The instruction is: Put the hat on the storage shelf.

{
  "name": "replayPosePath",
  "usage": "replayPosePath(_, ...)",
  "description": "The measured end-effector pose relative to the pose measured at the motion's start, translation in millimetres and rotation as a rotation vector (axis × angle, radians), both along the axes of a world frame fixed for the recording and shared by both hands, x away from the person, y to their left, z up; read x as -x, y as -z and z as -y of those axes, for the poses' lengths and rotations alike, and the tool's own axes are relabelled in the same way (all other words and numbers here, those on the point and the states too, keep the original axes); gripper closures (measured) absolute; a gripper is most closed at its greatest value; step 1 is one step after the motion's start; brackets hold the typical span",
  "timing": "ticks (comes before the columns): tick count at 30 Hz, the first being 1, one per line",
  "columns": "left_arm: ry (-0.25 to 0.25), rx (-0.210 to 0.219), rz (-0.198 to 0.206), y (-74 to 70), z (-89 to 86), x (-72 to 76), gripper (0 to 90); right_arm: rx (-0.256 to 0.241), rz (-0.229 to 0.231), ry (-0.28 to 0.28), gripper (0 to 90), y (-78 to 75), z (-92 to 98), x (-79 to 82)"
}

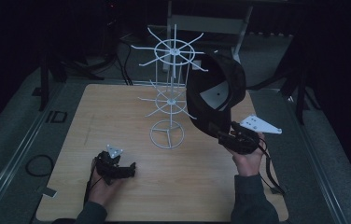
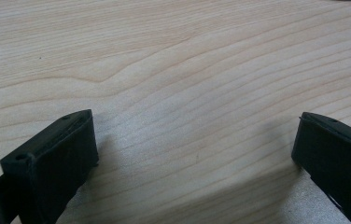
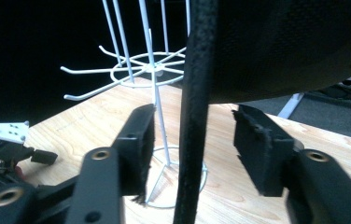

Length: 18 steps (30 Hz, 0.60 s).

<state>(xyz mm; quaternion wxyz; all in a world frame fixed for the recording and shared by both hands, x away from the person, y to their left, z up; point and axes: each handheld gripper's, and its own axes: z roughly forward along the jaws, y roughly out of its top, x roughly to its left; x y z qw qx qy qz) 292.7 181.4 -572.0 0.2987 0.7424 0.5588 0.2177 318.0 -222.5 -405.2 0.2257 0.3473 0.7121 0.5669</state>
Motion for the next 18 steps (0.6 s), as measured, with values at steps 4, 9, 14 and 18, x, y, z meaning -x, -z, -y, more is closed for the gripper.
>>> replayPosePath(4,0.0,0.0,0.0,0.0,0.0,0.0,0.1,0.033,0.009,0.021,29.3,-0.1,-2.1,0.0)
replayPosePath(9,0.0,0.0,0.0,0.0,0.0,0.0,0.1,0.043,0.003,0.038,19.8,0.9,-3.3,-0.9)
replayPosePath(14,0.0,0.0,0.0,0.0,0.0,-0.1,0.1,0.045,-0.008,0.044,16.3,2.8,-2.5,-1.4)
replayPosePath(18,0.0,0.003,0.0,0.0,0.3,-0.2,0.1,0.041,-0.016,0.044,16.1,4.2,-0.3,-1.3)
